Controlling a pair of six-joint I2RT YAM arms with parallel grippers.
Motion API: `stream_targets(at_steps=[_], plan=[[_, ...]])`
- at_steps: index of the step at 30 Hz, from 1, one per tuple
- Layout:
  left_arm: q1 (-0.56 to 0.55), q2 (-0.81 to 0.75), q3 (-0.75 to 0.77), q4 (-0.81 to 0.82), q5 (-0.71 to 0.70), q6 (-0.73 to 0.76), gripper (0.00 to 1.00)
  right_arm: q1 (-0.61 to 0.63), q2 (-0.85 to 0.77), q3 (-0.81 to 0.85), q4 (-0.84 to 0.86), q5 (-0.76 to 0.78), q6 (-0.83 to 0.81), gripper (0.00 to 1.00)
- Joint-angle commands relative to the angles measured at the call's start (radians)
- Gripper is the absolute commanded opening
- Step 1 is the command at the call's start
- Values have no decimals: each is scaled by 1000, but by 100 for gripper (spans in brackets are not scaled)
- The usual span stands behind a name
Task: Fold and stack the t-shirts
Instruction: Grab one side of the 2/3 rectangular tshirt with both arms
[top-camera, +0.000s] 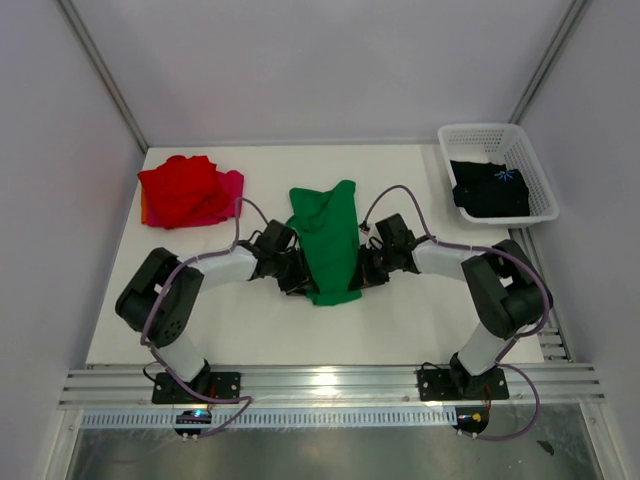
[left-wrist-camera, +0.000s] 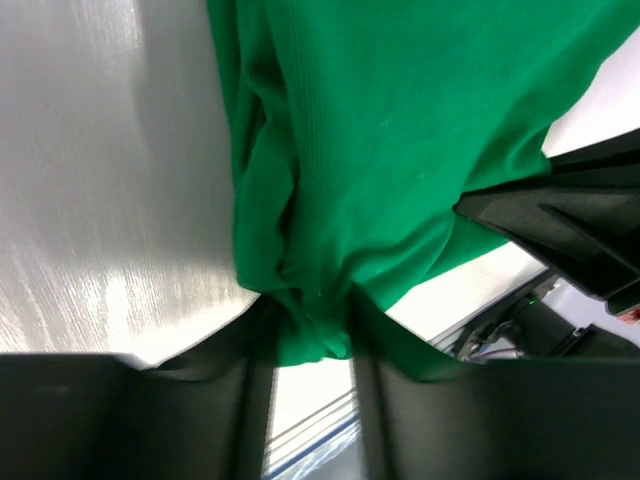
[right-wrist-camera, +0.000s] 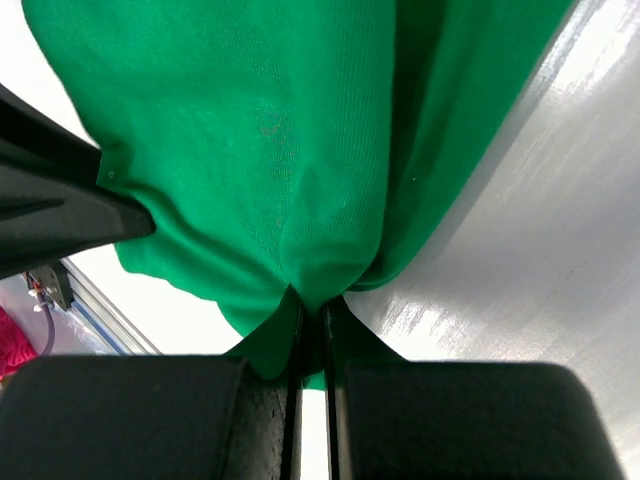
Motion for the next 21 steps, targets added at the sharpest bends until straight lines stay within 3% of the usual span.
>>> stream_targets(at_steps=[1,2,5,21], plan=[[-1,14,32,15,17,24,28,2,34,25,-16,26,-27,3],[-1,17,33,18,20,24,13,2,34,26,-18,26,-27,3],[-1,35,41,21,31,27,0,2,40,26,-18,26,-26,3],[-1,28,159,-99,11,90,0,2,19,94,-61,53,-15,3]])
